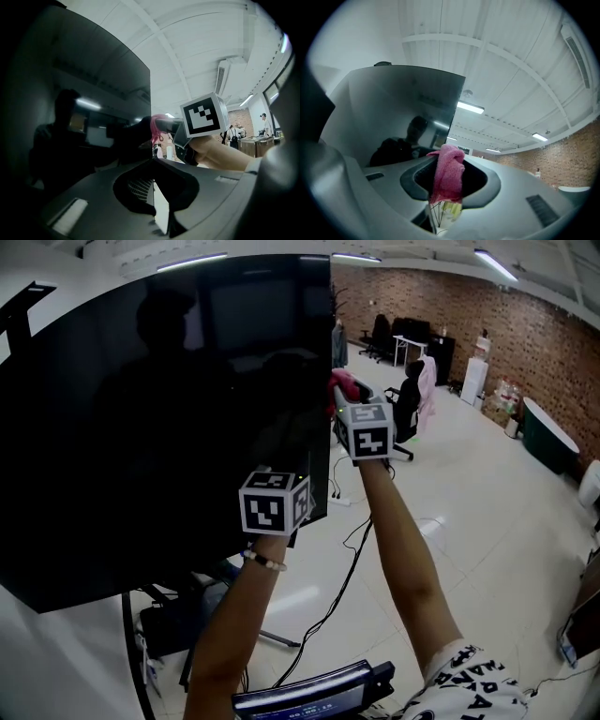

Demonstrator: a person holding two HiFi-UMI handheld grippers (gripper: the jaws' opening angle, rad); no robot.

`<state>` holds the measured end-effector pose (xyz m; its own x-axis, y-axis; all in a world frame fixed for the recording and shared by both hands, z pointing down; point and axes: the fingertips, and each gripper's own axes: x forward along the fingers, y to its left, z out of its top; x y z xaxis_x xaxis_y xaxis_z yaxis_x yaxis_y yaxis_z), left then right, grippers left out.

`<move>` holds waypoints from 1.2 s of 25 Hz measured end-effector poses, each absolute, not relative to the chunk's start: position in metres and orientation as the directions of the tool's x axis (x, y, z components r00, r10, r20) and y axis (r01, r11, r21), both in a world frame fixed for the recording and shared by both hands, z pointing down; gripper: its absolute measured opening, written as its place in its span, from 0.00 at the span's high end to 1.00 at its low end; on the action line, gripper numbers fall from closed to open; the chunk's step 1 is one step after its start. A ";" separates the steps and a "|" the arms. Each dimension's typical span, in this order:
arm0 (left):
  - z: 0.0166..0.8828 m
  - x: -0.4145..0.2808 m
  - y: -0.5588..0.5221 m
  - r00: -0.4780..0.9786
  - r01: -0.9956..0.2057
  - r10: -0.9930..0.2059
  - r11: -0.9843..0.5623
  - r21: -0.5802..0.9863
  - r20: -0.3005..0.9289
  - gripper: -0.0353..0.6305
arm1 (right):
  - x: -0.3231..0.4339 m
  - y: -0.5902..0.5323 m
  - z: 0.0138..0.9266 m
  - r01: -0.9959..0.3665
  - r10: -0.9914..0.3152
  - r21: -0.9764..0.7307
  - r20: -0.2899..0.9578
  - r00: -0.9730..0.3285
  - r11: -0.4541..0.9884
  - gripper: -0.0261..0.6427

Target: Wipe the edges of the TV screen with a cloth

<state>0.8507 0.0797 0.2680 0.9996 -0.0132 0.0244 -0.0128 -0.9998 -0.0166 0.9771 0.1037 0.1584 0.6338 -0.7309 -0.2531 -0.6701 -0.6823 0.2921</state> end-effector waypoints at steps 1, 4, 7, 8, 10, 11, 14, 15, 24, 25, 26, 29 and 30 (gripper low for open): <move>0.257 0.852 0.079 1.000 -0.015 -0.016 -1.000 -0.022 0.014 0.96 | 0.976 0.103 0.146 -0.666 -0.731 0.300 -0.262 0.630 -0.683 0.77; 0.228 0.857 0.080 1.000 -0.018 -0.018 -0.999 -0.043 -0.011 0.96 | 0.977 0.104 0.116 -0.648 -0.724 0.323 -0.280 0.631 -0.690 0.77; 0.204 0.859 0.086 1.000 -0.012 -0.010 -0.997 -0.071 -0.029 0.96 | 0.976 0.106 0.086 -0.630 -0.717 0.342 -0.308 0.626 -0.697 0.77; 0.198 0.858 0.087 0.999 -0.011 -0.009 -0.997 -0.079 -0.033 0.96 | 0.974 0.105 0.075 -0.627 -0.716 0.347 -0.322 0.619 -0.698 0.77; 0.190 0.856 0.088 0.999 -0.012 -0.008 -0.996 -0.093 -0.038 0.96 | 0.974 0.106 0.056 -0.615 -0.711 0.358 -0.335 0.618 -0.703 0.77; 0.187 0.855 0.088 0.999 -0.012 -0.008 -0.995 -0.096 -0.039 0.96 | 0.973 0.107 0.045 -0.608 -0.709 0.364 -0.344 0.616 -0.705 0.77; 0.181 0.853 0.084 0.999 -0.009 -0.006 -0.996 -0.086 -0.043 0.96 | 0.978 0.110 0.016 -0.584 -0.695 0.378 -0.357 0.624 -0.718 0.77; 0.179 0.852 0.082 0.999 -0.010 -0.007 -0.997 -0.081 -0.045 0.96 | 0.979 0.111 0.004 -0.573 -0.689 0.384 -0.364 0.626 -0.724 0.77; 0.157 0.828 0.063 0.996 -0.042 -0.036 -0.996 -0.083 -0.081 0.96 | 0.976 0.114 -0.091 -0.527 -0.655 0.391 -0.413 0.632 -0.755 0.77; 0.156 0.825 0.061 0.996 -0.047 -0.040 -0.996 -0.082 -0.084 0.96 | 0.973 0.116 -0.099 -0.514 -0.650 0.399 -0.423 0.632 -0.760 0.77; 0.154 0.823 0.059 0.995 -0.051 -0.044 -0.995 -0.080 -0.087 0.96 | 0.969 0.117 -0.107 -0.501 -0.645 0.408 -0.436 0.628 -0.764 0.77; 0.150 0.814 0.047 0.993 -0.069 -0.063 -0.995 -0.065 -0.098 0.96 | 0.950 0.116 -0.125 -0.504 -0.656 0.421 -0.470 0.590 -0.754 0.77; 0.148 0.811 0.042 0.992 -0.077 -0.070 -0.995 -0.060 -0.103 0.96 | 0.944 0.111 -0.127 -0.520 -0.672 0.426 -0.469 0.573 -0.740 0.77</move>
<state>0.8108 0.0423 0.1475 0.9922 -0.0705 -0.1028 -0.0769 -0.9952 -0.0604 0.9435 0.1108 -0.1269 0.5732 -0.6721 -0.4687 -0.5196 -0.7405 0.4263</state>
